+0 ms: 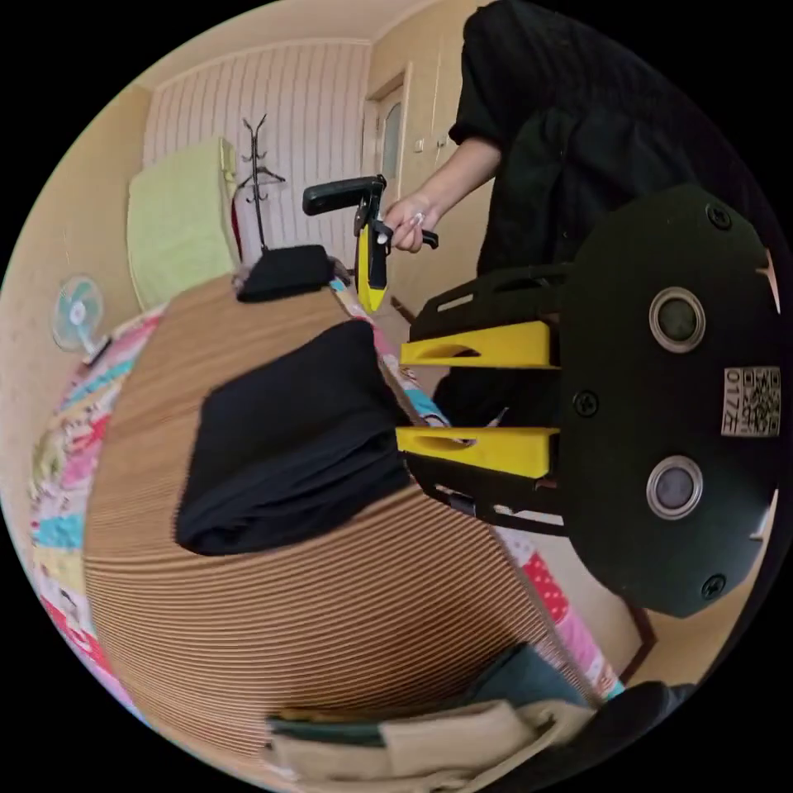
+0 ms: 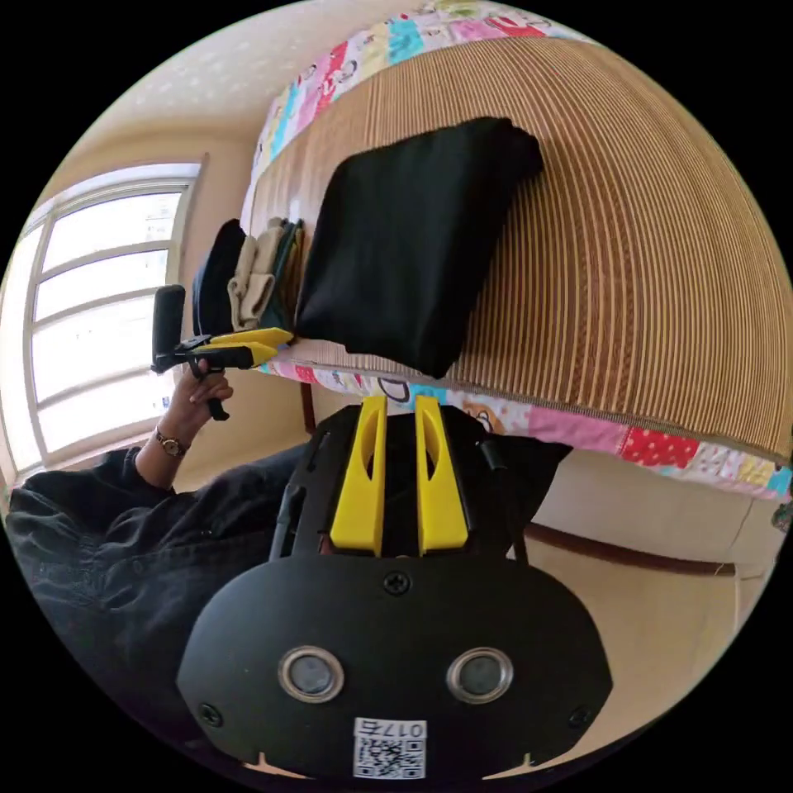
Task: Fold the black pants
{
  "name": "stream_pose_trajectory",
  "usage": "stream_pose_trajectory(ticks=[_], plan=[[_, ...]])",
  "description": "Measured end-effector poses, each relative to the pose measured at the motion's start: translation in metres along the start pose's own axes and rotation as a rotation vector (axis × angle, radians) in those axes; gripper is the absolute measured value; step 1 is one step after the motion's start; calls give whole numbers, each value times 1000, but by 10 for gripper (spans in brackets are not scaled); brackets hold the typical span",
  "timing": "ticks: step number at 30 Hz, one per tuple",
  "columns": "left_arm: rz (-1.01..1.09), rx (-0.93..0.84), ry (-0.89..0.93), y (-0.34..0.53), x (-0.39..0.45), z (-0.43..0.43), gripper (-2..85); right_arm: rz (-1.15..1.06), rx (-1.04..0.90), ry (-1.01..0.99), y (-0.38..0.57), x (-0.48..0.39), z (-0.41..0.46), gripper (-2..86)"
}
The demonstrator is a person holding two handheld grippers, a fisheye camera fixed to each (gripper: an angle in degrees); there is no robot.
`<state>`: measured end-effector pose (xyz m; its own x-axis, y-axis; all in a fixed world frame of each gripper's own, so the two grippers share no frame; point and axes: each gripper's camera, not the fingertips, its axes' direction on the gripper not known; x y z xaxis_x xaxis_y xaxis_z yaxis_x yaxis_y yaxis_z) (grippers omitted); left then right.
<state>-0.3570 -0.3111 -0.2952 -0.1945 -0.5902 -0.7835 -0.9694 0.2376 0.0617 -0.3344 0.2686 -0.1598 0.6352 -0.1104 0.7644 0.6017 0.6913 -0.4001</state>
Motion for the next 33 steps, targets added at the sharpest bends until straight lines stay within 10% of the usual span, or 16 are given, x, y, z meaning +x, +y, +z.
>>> stream_pose_trajectory(ticks=[9,16,23,33], plan=[[-104,300,188,-91,-90,-37,169,40,256,-180,-84,30,-46,178],[-94,25,299,-213,-135,46,156,54,36,-302,-165,33,20,173],[-28,11,264,-147,-102,42,99,-140,-53,-354,-115,-44,11,95],[-49,549,198,52,-75,-203,104,-631,-28,-460,-87,-309,-47,90]])
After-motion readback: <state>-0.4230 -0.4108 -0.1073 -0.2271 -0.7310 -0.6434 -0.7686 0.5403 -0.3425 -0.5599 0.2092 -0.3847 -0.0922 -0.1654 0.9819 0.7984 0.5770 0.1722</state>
